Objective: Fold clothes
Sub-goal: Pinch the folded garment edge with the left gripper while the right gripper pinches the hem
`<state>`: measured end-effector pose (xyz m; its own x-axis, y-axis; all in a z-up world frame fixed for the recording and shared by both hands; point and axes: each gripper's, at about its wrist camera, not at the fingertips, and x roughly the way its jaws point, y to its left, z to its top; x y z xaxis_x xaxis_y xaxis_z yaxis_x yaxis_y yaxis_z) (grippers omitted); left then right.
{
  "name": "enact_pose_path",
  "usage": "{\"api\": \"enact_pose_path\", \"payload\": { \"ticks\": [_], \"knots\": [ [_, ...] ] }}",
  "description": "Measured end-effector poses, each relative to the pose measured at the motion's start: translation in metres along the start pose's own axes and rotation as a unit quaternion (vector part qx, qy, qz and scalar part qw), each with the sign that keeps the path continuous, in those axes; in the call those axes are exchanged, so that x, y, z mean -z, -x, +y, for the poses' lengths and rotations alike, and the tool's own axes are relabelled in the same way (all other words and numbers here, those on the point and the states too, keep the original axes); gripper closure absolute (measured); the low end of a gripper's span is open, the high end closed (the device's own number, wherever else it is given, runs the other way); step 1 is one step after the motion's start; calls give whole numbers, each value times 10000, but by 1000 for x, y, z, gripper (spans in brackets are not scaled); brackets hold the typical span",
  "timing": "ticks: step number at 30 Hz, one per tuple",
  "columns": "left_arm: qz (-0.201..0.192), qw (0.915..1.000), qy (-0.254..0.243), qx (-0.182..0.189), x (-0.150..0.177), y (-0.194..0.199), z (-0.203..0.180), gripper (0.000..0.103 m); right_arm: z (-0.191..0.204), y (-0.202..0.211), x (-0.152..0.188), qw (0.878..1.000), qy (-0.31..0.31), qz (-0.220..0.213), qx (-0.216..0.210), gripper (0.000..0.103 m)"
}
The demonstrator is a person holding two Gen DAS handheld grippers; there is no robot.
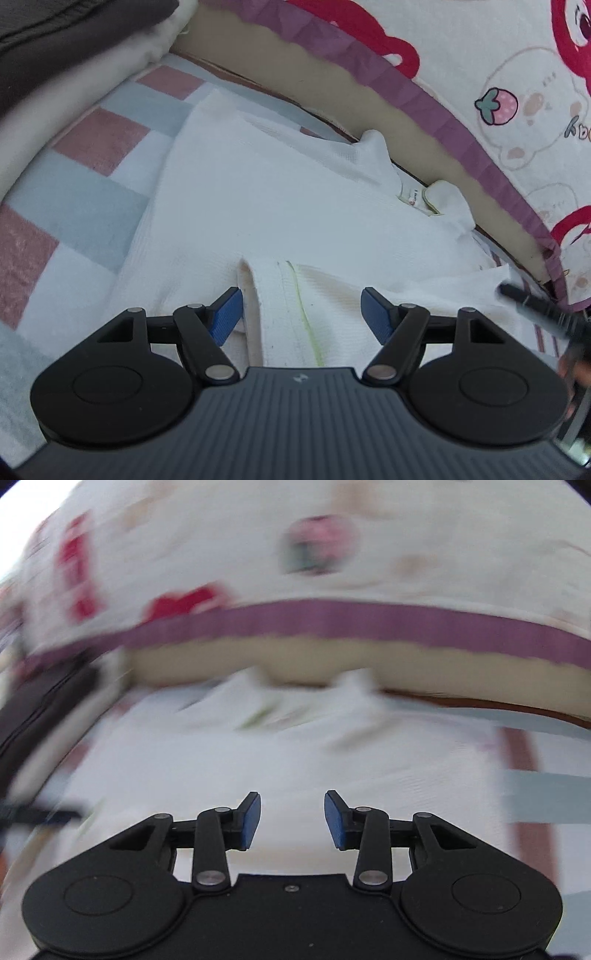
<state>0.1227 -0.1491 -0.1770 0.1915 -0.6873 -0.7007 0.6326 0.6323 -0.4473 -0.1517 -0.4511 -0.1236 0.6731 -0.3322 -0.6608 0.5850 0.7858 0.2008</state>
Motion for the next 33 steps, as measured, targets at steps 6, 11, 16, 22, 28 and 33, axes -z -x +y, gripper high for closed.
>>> {"api": "enact_pose_path", "payload": {
  "ticks": [6,11,16,22,28,33],
  "knots": [
    [-136,9976,-561,-380,2,-4,-11,46,-52,-25,-20,9945,103,207,1023,52],
    [-264,9969,-620,-415,4,-7,-13,43,-73,-46,-2,9919,248,351,1195,60],
    [-481,9972,-570,-86,-8,4,-20,96,-95,-40,0,9949,-347,-245,915,99],
    [-1347,9876,-805,55,-50,27,-34,97,-112,-28,-10,9914,-624,-634,960,100],
    [-745,9897,-927,-801,-48,-22,-26,69,-107,-34,-7,9911,-217,-519,1206,99],
    [-116,9996,86,-242,-34,-28,5,52,-114,-41,-2,9892,-244,-414,1388,99]
  ]
}}
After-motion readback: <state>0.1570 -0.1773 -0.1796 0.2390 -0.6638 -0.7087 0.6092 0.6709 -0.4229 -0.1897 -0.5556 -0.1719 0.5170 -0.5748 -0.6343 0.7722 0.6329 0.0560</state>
